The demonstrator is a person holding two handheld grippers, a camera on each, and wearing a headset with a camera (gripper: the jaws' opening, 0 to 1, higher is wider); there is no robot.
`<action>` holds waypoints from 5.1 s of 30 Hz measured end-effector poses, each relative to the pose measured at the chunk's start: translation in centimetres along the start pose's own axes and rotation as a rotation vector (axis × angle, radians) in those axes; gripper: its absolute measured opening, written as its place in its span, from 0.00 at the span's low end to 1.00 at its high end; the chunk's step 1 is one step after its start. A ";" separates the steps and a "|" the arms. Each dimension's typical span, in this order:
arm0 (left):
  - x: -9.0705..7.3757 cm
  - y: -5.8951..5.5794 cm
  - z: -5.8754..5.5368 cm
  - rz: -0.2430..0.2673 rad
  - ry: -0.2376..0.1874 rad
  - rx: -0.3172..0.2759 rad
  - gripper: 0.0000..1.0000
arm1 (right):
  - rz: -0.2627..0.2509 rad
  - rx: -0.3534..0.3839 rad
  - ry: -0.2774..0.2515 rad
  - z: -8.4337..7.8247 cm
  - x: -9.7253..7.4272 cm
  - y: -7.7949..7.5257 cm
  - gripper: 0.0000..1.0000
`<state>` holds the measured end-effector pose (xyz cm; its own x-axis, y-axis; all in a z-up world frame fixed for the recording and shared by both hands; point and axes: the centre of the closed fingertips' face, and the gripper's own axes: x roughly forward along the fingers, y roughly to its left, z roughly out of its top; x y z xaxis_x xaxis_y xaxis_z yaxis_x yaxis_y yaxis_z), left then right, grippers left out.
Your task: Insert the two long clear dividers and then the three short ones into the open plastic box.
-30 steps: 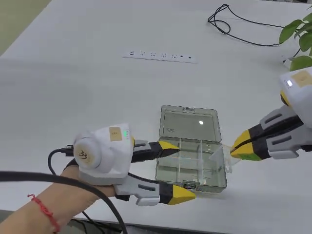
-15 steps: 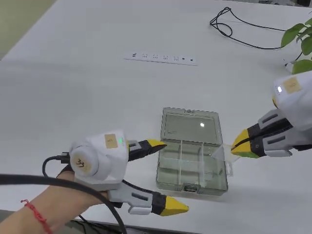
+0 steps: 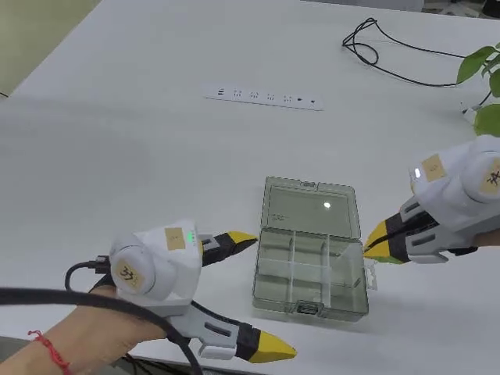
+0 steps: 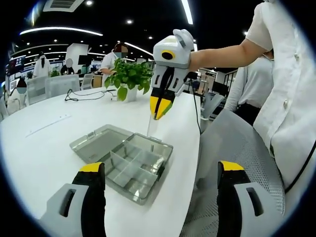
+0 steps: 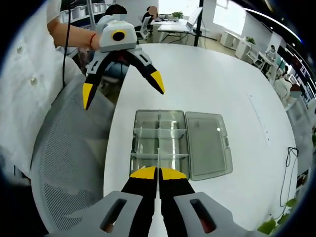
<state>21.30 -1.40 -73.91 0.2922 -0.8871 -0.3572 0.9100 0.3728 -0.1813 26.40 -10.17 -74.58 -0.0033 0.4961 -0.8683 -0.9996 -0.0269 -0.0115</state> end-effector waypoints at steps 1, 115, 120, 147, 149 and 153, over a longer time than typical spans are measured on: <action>0.0 0.0 0.0 0.001 0.001 -0.001 0.97 | 0.001 0.000 0.002 -0.2 0.3 -0.1 0.03; -1.0 1.0 -1.4 0.024 0.013 -0.020 0.99 | -0.128 0.162 -0.111 -1.9 0.4 -2.0 0.21; -1.2 1.5 -1.2 0.031 0.016 -0.010 1.00 | -0.162 0.218 -0.161 -1.9 -1.3 -1.5 0.25; -2.7 2.8 -1.0 0.077 0.021 0.014 1.00 | -0.290 0.394 -0.344 -4.7 -5.0 1.5 0.68; -2.8 2.8 -1.1 0.081 0.021 0.015 1.00 | -0.302 0.413 -0.354 -5.1 -4.8 1.6 0.69; -2.8 3.0 -1.6 0.095 0.030 0.018 1.00 | -0.332 0.439 -0.382 -5.6 -4.7 1.7 0.74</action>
<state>22.79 2.63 -74.97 0.3683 -0.8394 -0.3997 0.8840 0.4493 -0.1290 24.91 -17.46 -73.28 0.3769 0.6921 -0.6156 -0.8682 0.4956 0.0256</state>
